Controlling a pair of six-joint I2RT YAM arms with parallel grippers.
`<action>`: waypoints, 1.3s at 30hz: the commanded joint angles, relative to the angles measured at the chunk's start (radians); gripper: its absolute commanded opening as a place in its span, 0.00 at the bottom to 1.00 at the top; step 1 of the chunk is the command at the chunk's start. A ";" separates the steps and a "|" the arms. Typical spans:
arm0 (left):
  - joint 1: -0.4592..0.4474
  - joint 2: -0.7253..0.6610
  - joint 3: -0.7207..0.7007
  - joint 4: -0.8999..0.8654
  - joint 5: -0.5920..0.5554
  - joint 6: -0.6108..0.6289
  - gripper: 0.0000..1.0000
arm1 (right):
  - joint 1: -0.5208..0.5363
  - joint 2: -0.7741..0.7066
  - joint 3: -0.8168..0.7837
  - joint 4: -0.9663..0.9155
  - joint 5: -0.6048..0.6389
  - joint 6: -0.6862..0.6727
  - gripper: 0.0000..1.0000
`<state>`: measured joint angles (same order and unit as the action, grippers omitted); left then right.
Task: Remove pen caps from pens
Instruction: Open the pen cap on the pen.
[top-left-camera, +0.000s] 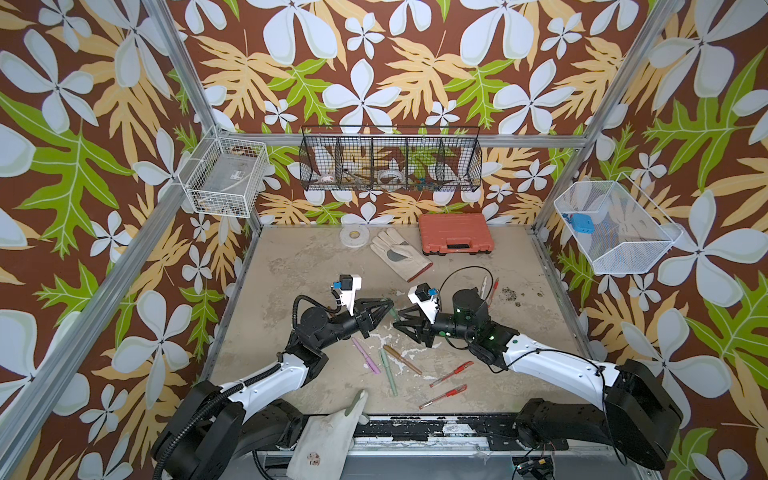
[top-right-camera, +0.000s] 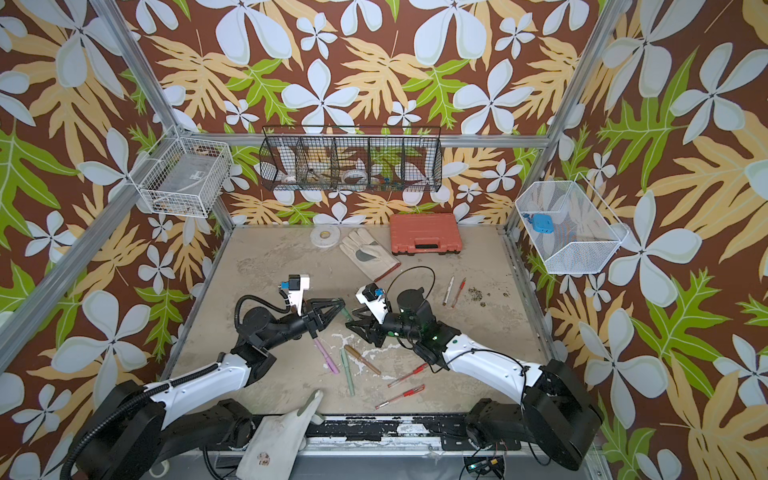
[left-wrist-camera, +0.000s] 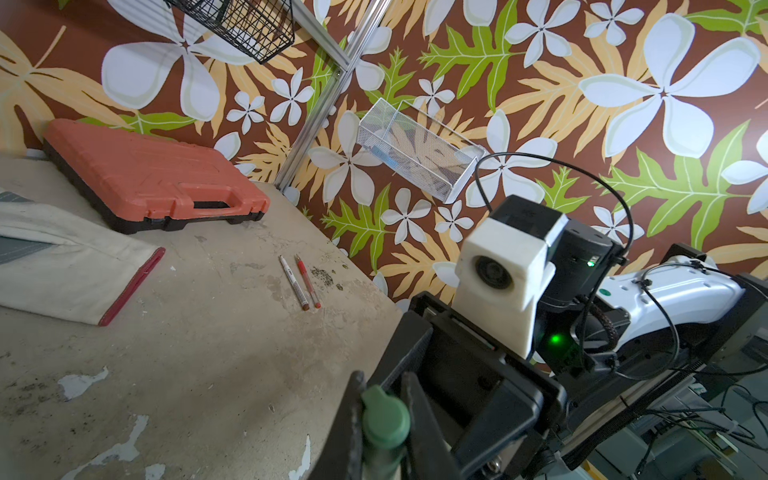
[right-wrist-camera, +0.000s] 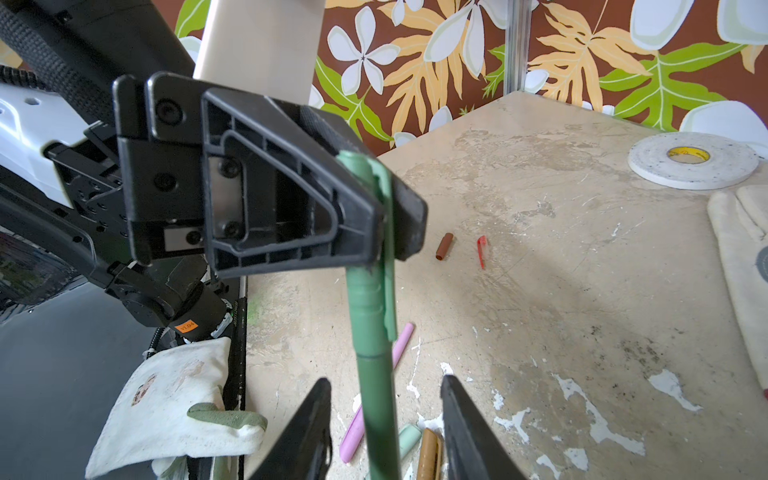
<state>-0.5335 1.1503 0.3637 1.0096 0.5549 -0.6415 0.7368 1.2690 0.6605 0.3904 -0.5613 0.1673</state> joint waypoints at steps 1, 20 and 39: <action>-0.007 0.017 0.000 0.102 0.073 -0.002 0.07 | -0.002 -0.001 -0.002 0.038 -0.063 -0.001 0.37; -0.016 0.022 -0.002 0.120 0.073 -0.015 0.40 | -0.001 0.006 0.015 0.015 -0.042 0.005 0.00; -0.020 0.025 0.008 0.095 0.069 -0.012 0.34 | 0.034 0.005 0.015 0.018 -0.025 -0.032 0.00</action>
<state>-0.5529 1.1728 0.3656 1.0729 0.6113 -0.6525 0.7681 1.2827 0.6750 0.3977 -0.5770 0.1524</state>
